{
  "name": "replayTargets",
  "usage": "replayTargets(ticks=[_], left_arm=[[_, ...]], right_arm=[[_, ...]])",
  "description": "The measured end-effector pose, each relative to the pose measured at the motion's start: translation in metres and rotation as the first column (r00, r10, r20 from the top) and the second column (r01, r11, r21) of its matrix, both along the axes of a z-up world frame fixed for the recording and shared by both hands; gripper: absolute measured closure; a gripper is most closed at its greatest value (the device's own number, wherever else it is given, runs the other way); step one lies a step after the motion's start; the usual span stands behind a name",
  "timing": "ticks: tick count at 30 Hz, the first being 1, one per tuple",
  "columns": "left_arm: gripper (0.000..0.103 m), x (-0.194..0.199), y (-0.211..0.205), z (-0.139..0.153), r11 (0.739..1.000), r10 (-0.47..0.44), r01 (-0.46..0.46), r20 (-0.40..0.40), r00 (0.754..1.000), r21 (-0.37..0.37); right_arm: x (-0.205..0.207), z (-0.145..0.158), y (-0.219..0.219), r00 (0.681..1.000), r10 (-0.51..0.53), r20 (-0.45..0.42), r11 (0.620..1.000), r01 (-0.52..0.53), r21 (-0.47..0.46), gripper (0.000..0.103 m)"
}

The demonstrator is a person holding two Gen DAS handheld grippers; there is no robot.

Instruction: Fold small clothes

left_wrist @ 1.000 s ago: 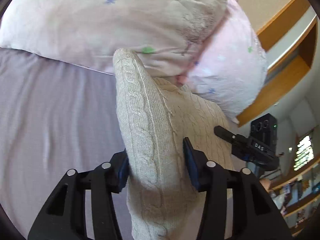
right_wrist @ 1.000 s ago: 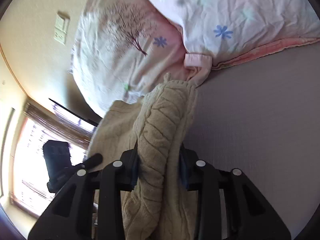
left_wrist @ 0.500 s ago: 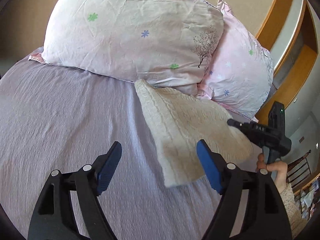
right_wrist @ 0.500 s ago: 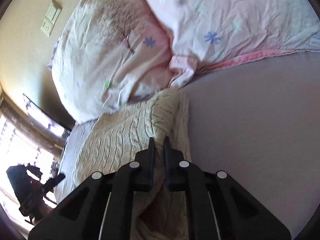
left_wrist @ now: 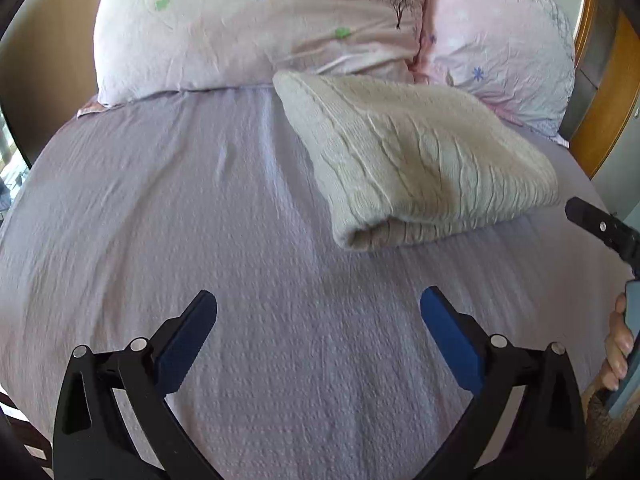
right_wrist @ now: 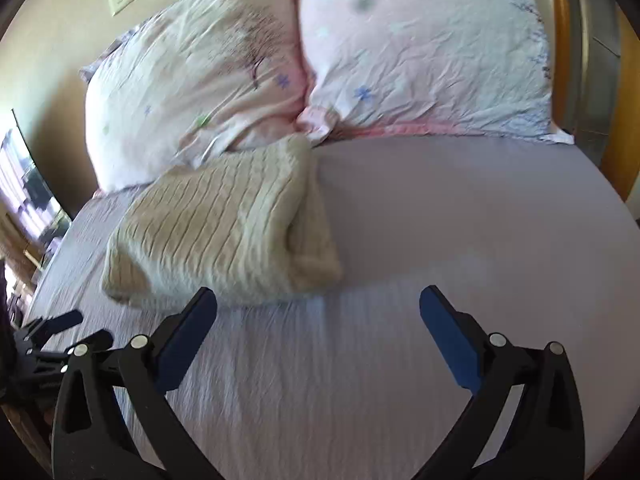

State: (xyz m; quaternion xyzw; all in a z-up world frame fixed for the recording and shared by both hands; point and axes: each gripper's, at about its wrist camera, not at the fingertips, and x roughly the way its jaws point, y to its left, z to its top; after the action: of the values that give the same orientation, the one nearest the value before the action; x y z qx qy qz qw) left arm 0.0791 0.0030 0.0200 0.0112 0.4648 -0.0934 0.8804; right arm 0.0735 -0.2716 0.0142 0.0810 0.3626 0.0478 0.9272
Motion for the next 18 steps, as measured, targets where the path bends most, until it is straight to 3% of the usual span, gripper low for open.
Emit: replayTargets(ticks=[4,9,13,18], left_arm=[[0.001,-0.002,-0.011,-0.008,0.999,0.012,-0.012,-0.001,1.000,0.043],[0.001,-0.002,-0.019,-0.015,0.996,0.033,-0.031,-0.018,0.999,0.086],[0.001,-0.003,-0.019,-0.015,0.995,0.047,-0.046,-0.016,0.999,0.086],[0.001,-0.002,-0.019,-0.015,0.994,0.065,-0.063,-0.020,0.998,0.090]], right_arm=[[0.000,-0.027,0.035,0.999,-0.001,-0.046,0.993,-0.004,-0.120,0.002],[0.002,-0.040,0.063,0.997,-0.024,-0.073,0.962,0.004,-0.274,0.002],[0.004,-0.045,0.067,0.994,-0.030,-0.103,0.958,0.000,-0.286,0.002],[0.010,-0.047,0.054,0.989,-0.049,-0.142,0.981,0.021,-0.193,0.002]])
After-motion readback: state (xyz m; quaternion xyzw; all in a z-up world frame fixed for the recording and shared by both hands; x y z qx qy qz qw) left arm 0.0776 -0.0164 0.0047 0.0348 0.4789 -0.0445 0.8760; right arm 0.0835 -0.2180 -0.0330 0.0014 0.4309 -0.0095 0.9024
